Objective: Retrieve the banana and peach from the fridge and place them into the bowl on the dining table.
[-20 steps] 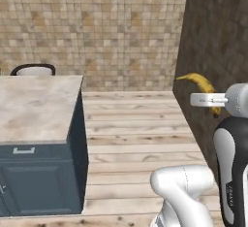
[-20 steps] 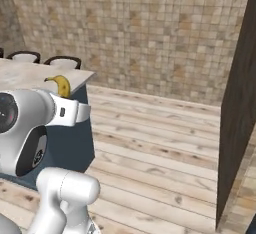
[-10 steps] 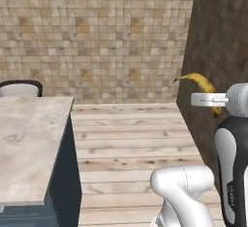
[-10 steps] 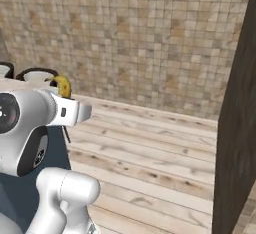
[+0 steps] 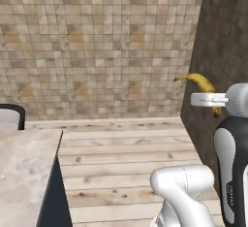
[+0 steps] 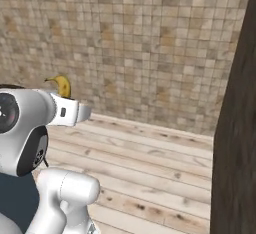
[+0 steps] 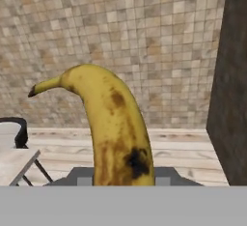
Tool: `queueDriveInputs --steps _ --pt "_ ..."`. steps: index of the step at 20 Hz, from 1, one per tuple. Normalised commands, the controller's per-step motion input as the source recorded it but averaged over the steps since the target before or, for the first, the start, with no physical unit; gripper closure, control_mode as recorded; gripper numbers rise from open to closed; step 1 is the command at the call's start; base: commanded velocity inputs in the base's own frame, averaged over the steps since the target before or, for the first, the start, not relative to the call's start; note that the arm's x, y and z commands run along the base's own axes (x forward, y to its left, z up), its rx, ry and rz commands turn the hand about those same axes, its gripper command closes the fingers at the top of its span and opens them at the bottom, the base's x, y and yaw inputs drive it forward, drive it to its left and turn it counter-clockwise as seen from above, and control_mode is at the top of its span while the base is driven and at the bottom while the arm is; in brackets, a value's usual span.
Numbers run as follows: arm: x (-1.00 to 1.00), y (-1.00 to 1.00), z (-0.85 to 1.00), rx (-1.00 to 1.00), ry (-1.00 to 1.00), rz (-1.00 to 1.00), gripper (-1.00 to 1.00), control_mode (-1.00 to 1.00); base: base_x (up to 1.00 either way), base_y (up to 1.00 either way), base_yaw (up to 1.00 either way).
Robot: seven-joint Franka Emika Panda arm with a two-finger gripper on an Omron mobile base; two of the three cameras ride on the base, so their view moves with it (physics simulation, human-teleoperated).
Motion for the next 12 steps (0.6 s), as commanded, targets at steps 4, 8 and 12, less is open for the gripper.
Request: queueDriveInputs --steps 4,8,12 --pt "0.00 0.00 0.00 0.00 0.00 0.00 1.00 1.00 1.00 -0.20 0.20" --pt "0.00 0.00 0.00 0.00 0.00 0.00 1.00 1.00 1.00 -0.38 0.47" --pt "0.00 0.00 0.00 0.00 0.00 0.00 1.00 1.00 1.00 -0.34 0.65"
